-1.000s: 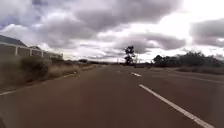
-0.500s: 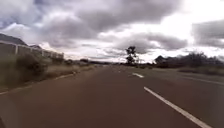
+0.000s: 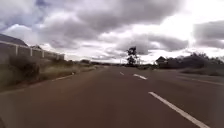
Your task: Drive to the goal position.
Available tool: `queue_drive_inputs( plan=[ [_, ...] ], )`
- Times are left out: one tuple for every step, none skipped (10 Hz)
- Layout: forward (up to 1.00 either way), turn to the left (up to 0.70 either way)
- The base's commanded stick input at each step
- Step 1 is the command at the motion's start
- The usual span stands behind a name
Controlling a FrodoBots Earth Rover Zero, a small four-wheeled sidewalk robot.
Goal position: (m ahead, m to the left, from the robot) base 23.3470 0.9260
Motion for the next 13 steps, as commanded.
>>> queue_drive_inputs(
  plan=[
    [0.7,0.31],
    [0.7,0.14],
    [0.7,0.03],
    [0.7,0.03],
    [0.7,0.03],
    [0.7,0.03],
    [0.7,0.03],
    [0.7,0.03],
    [0.7,0.03],
    [0.7,0.03],
    [0.7,0.03],
    [0.7,0.03],
    [0.7,0.03]
  ],
)
